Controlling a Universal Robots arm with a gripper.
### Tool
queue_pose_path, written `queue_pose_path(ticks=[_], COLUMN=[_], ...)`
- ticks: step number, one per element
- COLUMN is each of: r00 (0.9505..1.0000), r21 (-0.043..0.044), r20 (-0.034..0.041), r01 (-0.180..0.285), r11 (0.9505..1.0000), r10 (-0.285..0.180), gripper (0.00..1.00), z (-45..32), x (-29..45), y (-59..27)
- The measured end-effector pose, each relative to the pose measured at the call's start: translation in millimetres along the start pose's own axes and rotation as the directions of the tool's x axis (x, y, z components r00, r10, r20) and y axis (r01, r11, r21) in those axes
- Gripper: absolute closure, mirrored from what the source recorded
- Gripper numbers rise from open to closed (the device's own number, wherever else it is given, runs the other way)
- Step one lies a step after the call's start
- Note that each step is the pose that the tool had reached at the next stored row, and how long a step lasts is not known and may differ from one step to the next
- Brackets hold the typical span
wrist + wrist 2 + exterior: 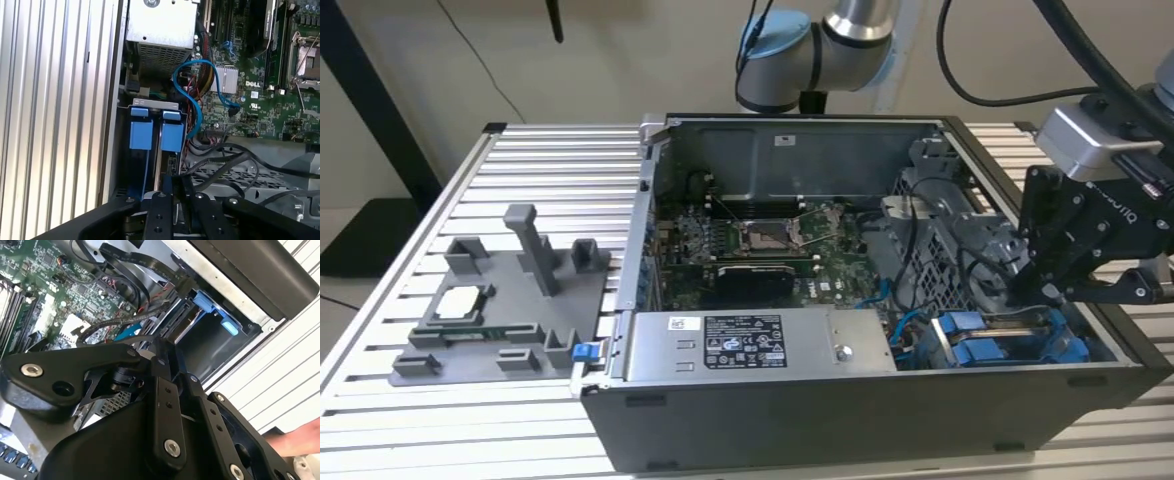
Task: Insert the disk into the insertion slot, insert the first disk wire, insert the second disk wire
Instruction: 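Insert the first disk wire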
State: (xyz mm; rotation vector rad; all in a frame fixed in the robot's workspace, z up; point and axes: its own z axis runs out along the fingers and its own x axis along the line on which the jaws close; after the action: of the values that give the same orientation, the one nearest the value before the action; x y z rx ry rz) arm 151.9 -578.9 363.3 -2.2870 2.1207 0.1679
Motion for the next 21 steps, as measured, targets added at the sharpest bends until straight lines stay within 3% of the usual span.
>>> queue_pose_path(ticks=[4, 7, 15, 21], r00=[1.0000, 1.0000, 0.9993, 0.9990], r21=[-0.0001, -0.0001, 0.0022, 0.0028], r20=[-0.0001, 0.0045, 0.0364, 0.0452], r01=[0.000, 0.000, 0.002, 0.003], r11=[1.0000, 1.0000, 1.0000, 1.0000], r10=[0.000, 0.000, -0.003, -0.003], gripper=[1.00, 1.00, 1.00, 1.00], z=[0.1, 1.4, 8.1, 12.9], x=[0.0, 0.4, 2.1, 6.4], y=[-0.1, -3.1, -11.1, -15.5])
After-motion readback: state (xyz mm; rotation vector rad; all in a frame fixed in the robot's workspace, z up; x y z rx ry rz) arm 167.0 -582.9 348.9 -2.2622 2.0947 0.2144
